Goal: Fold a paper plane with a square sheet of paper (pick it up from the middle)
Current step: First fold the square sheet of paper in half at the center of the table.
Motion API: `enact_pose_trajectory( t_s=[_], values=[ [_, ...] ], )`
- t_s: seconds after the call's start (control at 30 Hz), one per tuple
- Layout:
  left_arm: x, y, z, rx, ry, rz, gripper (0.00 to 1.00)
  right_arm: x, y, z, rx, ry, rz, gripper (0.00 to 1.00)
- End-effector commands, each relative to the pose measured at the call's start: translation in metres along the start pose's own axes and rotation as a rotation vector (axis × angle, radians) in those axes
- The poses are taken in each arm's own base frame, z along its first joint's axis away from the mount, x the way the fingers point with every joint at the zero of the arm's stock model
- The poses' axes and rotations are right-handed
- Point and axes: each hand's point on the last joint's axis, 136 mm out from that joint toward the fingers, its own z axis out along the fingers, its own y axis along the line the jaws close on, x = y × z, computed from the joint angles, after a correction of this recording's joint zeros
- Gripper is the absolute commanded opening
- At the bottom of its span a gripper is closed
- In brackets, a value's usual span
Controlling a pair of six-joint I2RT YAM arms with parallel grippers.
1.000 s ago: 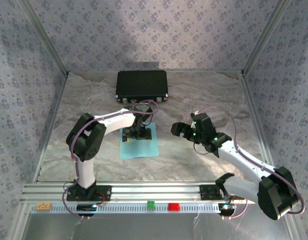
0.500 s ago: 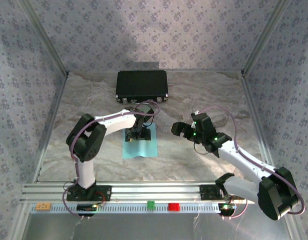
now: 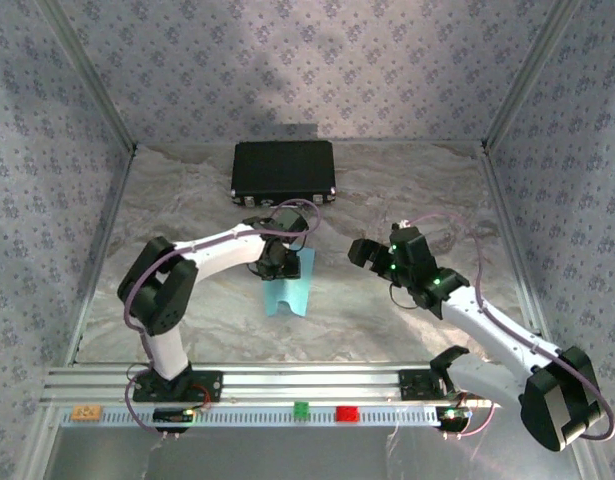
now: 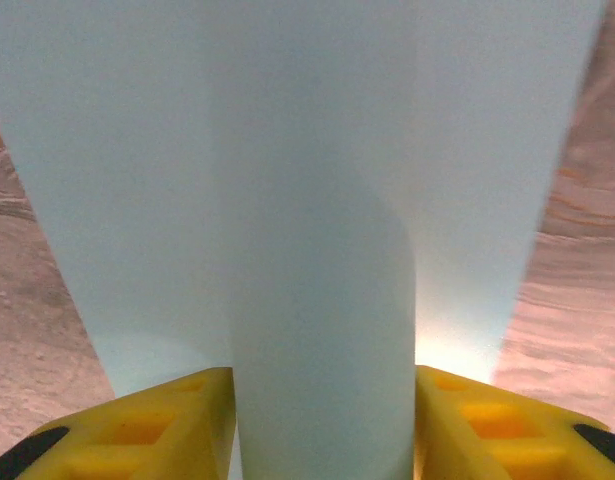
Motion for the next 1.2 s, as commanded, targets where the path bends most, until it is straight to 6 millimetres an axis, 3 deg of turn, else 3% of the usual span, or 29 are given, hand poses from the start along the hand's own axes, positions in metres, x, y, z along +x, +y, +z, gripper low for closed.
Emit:
enact_pose_trajectory(
  t_s=[0.0, 0.3, 0.53, 0.9, 1.17],
  values=[
    [-0.008, -0.027, -0.021, 0.153, -0.048, 0.001, 0.45, -0.002, -0.017, -0.005, 0.071, -0.039, 0.043, 0.99],
    [-0.015, -0.078, -0.044, 0.463, -0.046, -0.063, 0.4, -0.008, -0.028, -0.01, 0.077, -0.078, 0.066, 0.99],
    [-0.021, -0.108, -0.048, 0.687, -0.056, -0.159, 0.38, -0.015, -0.027, -0.013, 0.023, -0.052, 0.046, 0.99],
    [-0.007, -0.125, -0.012, 0.79, -0.026, -0.243, 0.37, -0.013, -0.026, -0.01, -0.11, 0.029, 0.067, 0.99],
    [0.007, -0.105, 0.02, 0.668, 0.005, -0.242, 0.38, -0.007, -0.021, -0.001, -0.168, 0.068, 0.085, 0.93]
  ],
)
